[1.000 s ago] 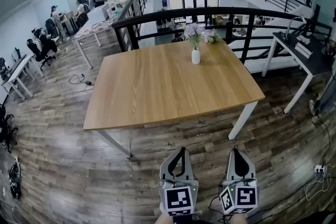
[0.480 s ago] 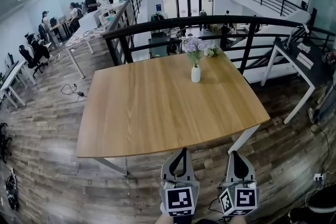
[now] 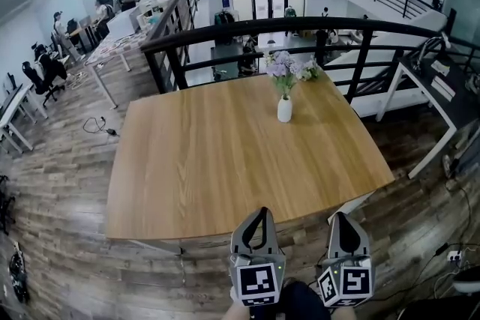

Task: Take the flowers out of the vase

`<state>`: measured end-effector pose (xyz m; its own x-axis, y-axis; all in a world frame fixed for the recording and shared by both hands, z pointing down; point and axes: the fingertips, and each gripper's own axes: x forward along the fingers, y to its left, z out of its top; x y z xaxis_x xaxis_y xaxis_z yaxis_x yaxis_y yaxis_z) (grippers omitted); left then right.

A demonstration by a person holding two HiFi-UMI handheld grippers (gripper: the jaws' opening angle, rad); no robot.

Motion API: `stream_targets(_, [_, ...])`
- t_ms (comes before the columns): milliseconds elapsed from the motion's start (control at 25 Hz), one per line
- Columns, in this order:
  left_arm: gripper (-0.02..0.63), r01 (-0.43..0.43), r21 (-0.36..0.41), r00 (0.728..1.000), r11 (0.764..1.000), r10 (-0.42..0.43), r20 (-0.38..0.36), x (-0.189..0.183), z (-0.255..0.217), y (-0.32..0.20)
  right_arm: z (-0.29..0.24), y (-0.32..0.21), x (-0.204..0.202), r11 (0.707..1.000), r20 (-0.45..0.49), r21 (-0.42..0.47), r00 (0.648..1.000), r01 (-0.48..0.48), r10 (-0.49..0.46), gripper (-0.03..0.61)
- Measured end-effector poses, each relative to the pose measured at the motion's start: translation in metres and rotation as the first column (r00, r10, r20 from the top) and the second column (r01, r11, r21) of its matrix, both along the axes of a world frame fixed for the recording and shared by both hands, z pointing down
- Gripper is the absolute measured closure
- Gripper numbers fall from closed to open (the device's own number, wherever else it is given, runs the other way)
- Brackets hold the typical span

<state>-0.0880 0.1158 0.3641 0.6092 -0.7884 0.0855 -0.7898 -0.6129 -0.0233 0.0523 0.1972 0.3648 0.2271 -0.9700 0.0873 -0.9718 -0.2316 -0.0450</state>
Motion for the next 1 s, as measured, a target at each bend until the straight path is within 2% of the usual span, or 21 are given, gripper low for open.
stream_targets(480, [0.586, 0.046, -0.037, 0.999, 0.998, -0.045, 0.020, 0.050, 0.015, -0.070, 0.015, -0.080, 0.060, 1.000, 0.022, -0.013, 0.999, 0.026, -0.026, 0.577])
stream_targets(640, [0.586, 0.077, -0.020, 0.997, 0.997, -0.076, 0.023, 0.070, 0.014, -0.102, 0.012, -0.115, 0.084, 0.998, 0.021, -0.011, 0.998, 0.057, -0.056, 0.577])
stream_targets(840, [0.586, 0.121, -0.054, 0.992, 0.991, -0.120, 0.032, 0.097, 0.014, -0.139, 0.008, -0.161, 0.115, 0.995, 0.030, -0.010, 0.995, 0.098, -0.098, 0.577])
stream_targets(1000, [0.586, 0.147, -0.045, 0.989, 0.988, -0.146, 0.028, 0.117, 0.016, -0.166, 0.008, -0.191, 0.135, 0.991, 0.024, -0.020, 0.991, 0.132, -0.131, 0.577])
